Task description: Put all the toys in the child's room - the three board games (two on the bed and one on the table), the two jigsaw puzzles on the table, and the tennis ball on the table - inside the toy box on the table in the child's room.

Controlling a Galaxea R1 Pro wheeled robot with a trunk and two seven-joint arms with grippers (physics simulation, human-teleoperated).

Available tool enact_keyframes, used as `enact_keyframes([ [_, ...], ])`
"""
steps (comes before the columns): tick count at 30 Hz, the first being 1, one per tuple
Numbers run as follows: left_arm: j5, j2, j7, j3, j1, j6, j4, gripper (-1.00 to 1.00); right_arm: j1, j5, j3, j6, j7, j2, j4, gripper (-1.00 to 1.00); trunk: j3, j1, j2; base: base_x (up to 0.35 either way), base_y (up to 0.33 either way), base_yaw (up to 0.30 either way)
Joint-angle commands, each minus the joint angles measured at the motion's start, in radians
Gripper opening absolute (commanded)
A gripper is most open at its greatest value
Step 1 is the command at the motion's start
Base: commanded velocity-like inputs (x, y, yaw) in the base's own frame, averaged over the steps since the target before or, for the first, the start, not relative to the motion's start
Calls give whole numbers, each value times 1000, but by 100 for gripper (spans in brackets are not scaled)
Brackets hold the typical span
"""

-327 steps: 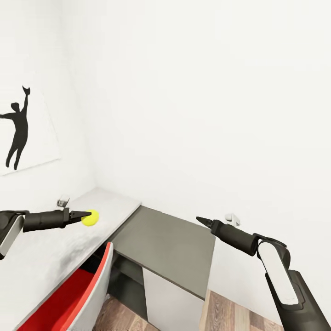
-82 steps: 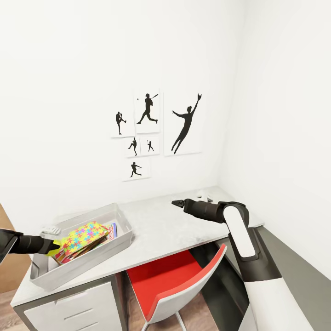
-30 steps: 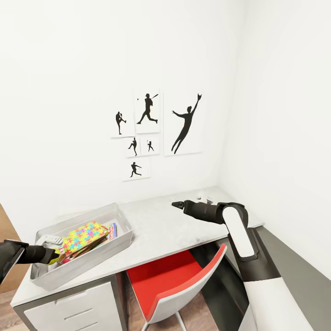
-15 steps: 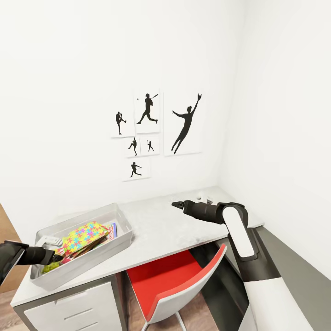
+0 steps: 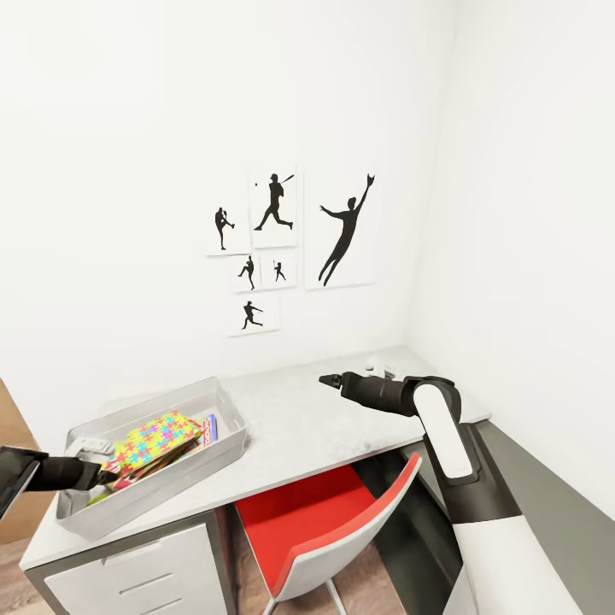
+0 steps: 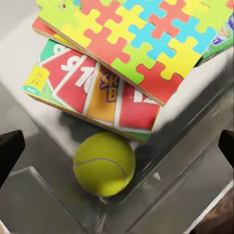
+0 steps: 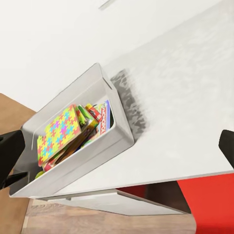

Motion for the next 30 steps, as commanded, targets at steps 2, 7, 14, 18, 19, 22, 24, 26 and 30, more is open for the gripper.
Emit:
enact_keyframes([
  [2,-8,3,-65,21,-2,6,-6,100,0,-10,0,2,-10,0,0,100,-1,0,-1,0,0,0],
  [7,-10,34,-314,105,-5,19,-89,100,0,-10,0,2,-10,0,-1,100,-1,0,-1,0,0,0],
  [14,-9,122,-497,194,-5,56,-180,100,3,-10,0,2,-8,-1,-1,100,-1,0,-1,0,0,0],
  [18,-9,202,-666,272,-6,76,-198,100,4,-10,0,2,-7,-1,-1,100,-1,0,-1,0,0,0],
  [19,-9,222,-711,295,-6,78,-199,100,4,-10,0,2,-7,-1,-1,100,-1,0,-1,0,0,0],
  [22,-11,268,-820,353,-7,79,-201,100,6,-10,-2,2,-7,-1,-1,100,-1,0,-1,0,0,0],
  [24,-12,301,-866,392,-7,77,-201,100,7,-10,-3,2,-6,-2,-1,100,-1,0,-1,0,0,0],
  [26,-10,342,-866,423,-7,76,-202,100,8,-10,-3,2,-5,-2,-2,100,-1,0,-1,0,0,0],
  [30,-8,389,-866,456,-7,75,-198,100,10,-10,-4,2,-5,-4,-5,100,-1,0,-1,0,0,0],
])
